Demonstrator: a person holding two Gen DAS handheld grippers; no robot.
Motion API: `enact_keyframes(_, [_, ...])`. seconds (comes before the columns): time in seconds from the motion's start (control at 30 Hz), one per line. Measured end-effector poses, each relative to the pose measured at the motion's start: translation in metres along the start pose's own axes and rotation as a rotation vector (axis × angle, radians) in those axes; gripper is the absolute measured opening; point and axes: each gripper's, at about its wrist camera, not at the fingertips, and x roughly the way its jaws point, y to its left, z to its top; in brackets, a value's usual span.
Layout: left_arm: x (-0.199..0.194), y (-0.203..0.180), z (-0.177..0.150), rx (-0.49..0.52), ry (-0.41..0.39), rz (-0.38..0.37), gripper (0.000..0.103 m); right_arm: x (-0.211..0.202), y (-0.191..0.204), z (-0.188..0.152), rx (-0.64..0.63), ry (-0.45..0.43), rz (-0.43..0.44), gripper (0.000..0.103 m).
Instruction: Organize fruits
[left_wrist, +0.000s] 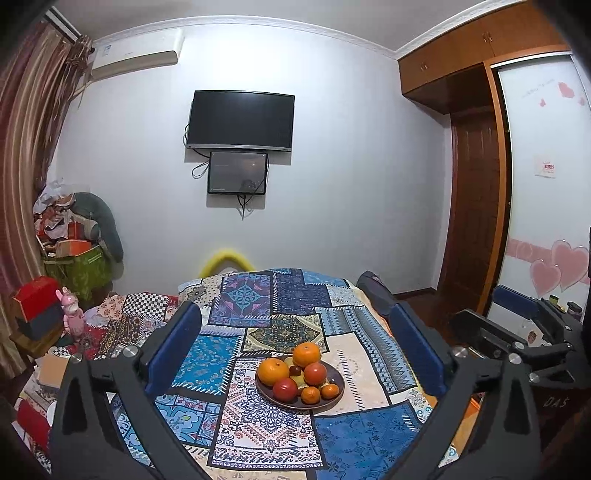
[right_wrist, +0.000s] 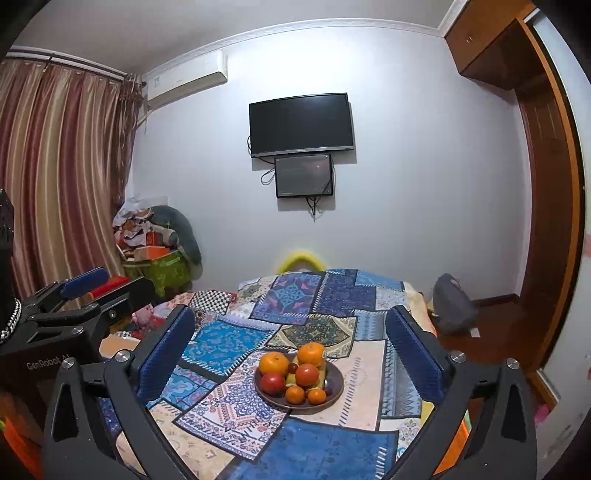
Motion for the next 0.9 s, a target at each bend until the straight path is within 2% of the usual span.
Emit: enact_keyframes(0.9, [-0.0019, -0.0036, 0.0002, 0.014, -0.011, 0.0, 0.103, -0.0095, -0.0011, 0.006, 0.008, -0.024, -0.024, 0.103])
